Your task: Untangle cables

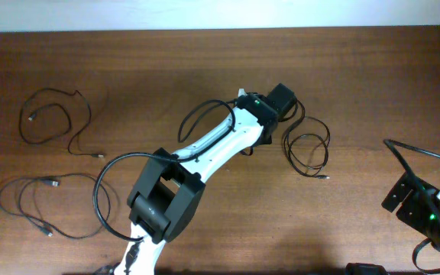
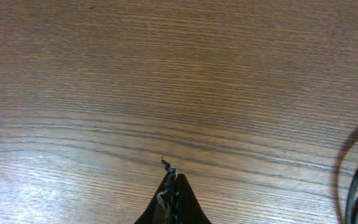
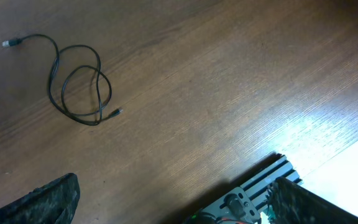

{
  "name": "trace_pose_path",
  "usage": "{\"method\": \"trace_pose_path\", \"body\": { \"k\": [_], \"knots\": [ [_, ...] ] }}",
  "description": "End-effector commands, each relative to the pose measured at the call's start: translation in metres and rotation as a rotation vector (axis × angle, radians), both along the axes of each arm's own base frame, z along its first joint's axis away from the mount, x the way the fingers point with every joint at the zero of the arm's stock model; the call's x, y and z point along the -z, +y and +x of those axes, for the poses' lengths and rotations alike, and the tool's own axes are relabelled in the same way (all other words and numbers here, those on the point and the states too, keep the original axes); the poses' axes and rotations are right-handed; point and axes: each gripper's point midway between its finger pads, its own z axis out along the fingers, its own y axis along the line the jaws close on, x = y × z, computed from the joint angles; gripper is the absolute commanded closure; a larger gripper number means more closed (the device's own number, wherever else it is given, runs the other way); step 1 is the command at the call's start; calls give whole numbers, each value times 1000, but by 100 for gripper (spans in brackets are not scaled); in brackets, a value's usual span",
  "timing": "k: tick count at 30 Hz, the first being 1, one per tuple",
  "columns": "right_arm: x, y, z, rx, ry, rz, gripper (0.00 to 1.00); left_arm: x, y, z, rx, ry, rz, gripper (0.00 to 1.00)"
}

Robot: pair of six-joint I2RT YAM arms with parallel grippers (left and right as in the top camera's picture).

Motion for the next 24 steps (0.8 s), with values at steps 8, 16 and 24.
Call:
{"method": "trace_pose_path", "body": {
  "k": [8, 16, 24],
  "knots": [
    [-2, 0, 1, 0, -7, 4, 1, -134, 4, 42, 25, -260, -163, 100],
    [-2, 0, 1, 1, -7, 4, 2, -199, 65, 66, -107, -394, -228, 100],
    [-2, 0, 1, 1, -7, 4, 2, -265, 116, 107, -215, -592, -389, 100]
  ]
}}
